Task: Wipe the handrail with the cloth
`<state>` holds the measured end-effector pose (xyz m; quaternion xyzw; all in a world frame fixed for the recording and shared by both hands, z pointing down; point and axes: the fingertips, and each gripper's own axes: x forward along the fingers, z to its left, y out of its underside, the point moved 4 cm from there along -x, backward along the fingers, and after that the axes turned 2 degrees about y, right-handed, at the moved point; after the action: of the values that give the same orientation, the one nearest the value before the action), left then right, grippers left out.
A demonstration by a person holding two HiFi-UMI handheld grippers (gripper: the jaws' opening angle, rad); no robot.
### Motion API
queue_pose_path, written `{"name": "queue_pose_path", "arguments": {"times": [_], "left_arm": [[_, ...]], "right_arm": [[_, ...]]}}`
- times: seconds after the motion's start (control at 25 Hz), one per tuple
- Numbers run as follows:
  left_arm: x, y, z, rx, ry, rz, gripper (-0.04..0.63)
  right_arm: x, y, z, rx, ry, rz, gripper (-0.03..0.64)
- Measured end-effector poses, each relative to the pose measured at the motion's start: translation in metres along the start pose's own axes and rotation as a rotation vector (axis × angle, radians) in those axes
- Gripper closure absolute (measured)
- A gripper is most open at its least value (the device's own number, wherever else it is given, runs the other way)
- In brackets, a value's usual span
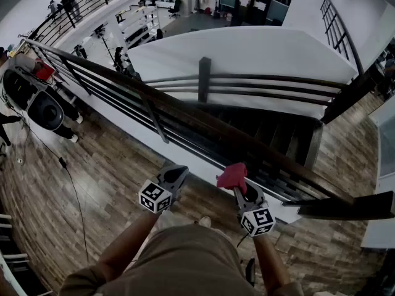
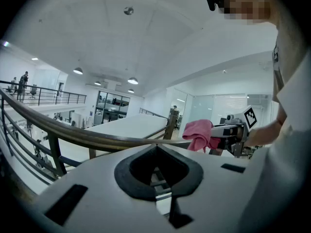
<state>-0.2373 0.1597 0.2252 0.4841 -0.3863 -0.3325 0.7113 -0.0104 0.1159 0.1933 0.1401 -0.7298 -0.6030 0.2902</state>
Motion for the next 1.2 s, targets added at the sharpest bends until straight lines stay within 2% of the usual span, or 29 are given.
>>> {"name": "queue_pose_path", "arguments": {"times": [0.36,0.56,0.72,0.92,1.2], "left_arm": [[-0.047,-0.016,0.111,-0.010,0.023,0.013,0.578],[-0.069,-0.023,0.165,-0.002,0.047,0.014,0.578],[-0.076,-0.025,0.193,0.007,0.053,0.018,0.578],[-0.078,-0.029,0.227,0.014,0.008,0.035,0.578],[-0.083,-0.046,0.261,-0.013,-0.101,0.009,0.578]], "right_arm": [[0.097,-0.025,0.047,0.044,0.092,0.000,0.545],[0.146,-0.039,0.074,0.130,0.108,-0.019,0.545],[0.169,-0.040,0.093,0.071,0.116,-0.002,0.545],[0.201,-0.045,0.106,0.004,0.069,0.023,0.545],[0.262,-0.068,0.103,-0.009,-0.032,0.030,0.545]]}}
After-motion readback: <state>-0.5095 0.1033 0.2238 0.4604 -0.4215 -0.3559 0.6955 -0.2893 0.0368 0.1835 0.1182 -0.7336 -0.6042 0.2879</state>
